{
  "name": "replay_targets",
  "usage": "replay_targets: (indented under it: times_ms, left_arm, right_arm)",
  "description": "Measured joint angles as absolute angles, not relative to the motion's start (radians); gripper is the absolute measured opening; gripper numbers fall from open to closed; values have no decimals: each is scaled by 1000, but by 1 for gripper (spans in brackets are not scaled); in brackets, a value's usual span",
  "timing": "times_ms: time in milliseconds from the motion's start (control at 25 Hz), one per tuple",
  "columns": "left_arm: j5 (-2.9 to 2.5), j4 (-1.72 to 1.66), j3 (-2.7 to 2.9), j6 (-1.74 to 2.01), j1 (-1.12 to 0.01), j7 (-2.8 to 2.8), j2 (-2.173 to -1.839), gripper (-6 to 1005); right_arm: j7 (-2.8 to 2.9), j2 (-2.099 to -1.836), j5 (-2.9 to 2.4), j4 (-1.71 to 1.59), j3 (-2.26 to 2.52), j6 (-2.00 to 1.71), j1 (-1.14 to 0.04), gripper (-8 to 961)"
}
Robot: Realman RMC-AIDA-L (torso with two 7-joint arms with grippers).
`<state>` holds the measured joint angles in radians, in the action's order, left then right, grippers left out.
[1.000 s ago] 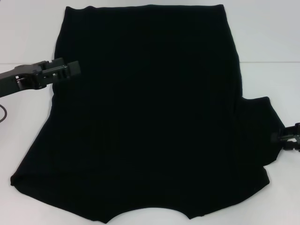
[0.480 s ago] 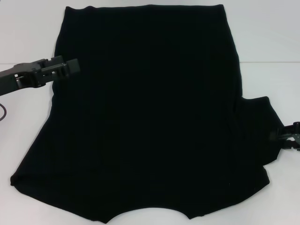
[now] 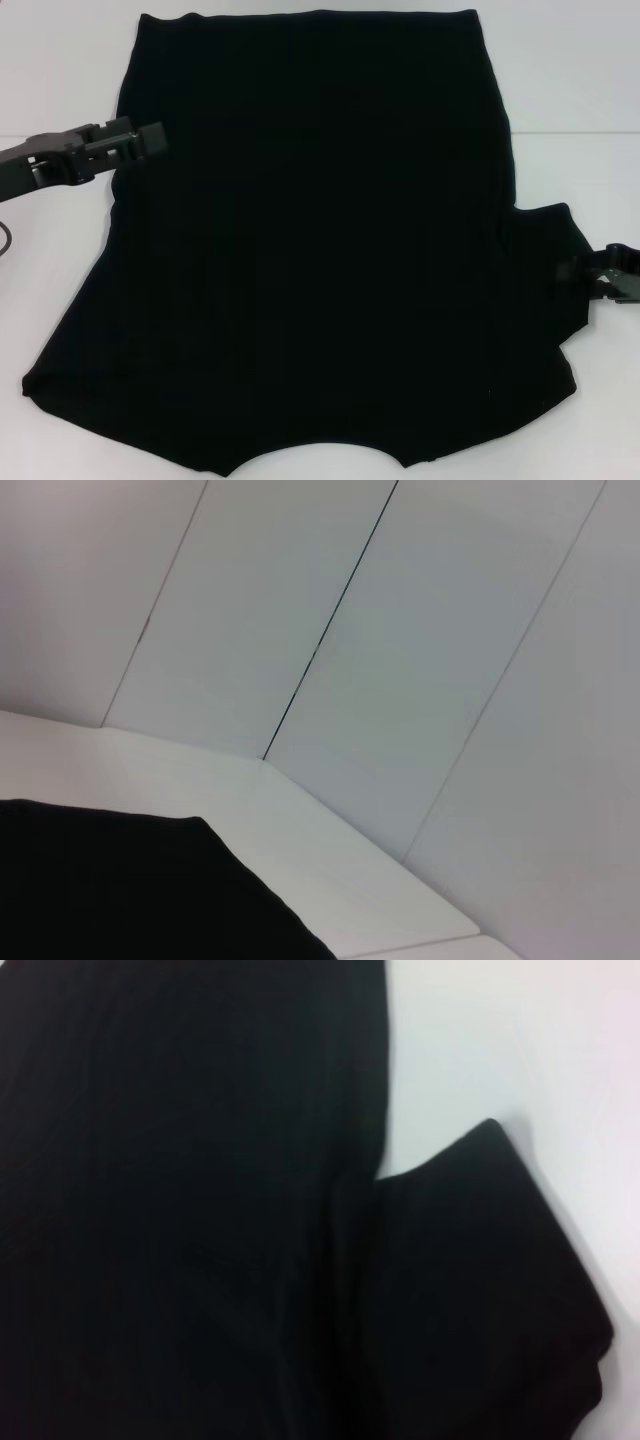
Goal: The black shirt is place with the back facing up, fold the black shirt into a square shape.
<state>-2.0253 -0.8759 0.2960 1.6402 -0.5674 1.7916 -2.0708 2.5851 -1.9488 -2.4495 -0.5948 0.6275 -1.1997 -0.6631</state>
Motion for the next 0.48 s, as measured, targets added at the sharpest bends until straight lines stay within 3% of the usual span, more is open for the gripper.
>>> replay_targets:
  times_ms: [480]
  left_arm:
    - [-2010,-876,296,1640,-566,1792,-2071,785]
  right_arm:
    - [2588,-1944,-2452,-562,637,-1195,-683,546]
